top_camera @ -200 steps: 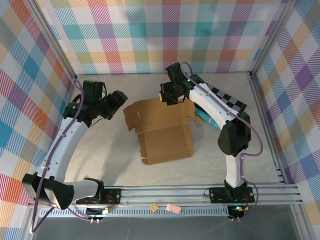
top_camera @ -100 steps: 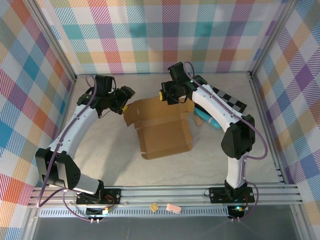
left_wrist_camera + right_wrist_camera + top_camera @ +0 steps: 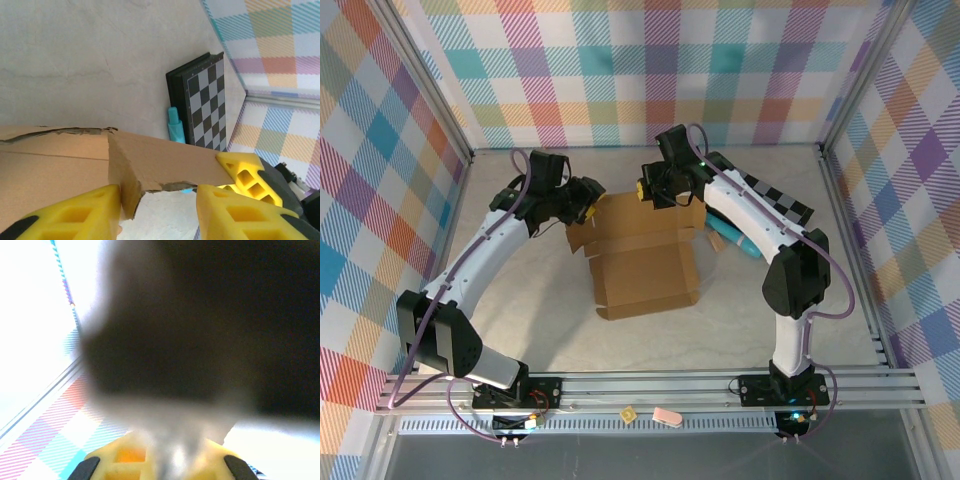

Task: Fold the paper box

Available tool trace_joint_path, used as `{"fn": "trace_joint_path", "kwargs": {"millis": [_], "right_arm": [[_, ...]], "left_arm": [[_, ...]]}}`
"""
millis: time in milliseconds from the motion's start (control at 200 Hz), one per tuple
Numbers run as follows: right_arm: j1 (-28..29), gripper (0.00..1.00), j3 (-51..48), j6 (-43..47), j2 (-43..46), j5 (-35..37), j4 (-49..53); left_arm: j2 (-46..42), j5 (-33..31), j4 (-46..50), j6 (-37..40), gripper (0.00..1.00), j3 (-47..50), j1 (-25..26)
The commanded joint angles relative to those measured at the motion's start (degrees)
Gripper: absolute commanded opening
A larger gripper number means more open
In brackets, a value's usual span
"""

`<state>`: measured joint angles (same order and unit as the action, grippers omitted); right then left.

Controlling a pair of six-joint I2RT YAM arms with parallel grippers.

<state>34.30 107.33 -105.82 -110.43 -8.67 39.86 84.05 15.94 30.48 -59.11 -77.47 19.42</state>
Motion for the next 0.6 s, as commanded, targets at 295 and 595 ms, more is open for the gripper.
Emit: {"fn": "trace_joint_path", "kwargs": {"millis": [295,595], "right_arm": [[-1.2,0.00,-3.4,-3.8,5.6,0.1,-0.5],[-3.5,0.00,-4.4,-2.6,5.1,-1.8,-2.7]], "left_arm": [[-8.2,-2.5,5.0,6.3,0.71,0.6,-7.0],[-11.6,1.1,-0.5,7.9,0.33,16.6,-16.8]]}}
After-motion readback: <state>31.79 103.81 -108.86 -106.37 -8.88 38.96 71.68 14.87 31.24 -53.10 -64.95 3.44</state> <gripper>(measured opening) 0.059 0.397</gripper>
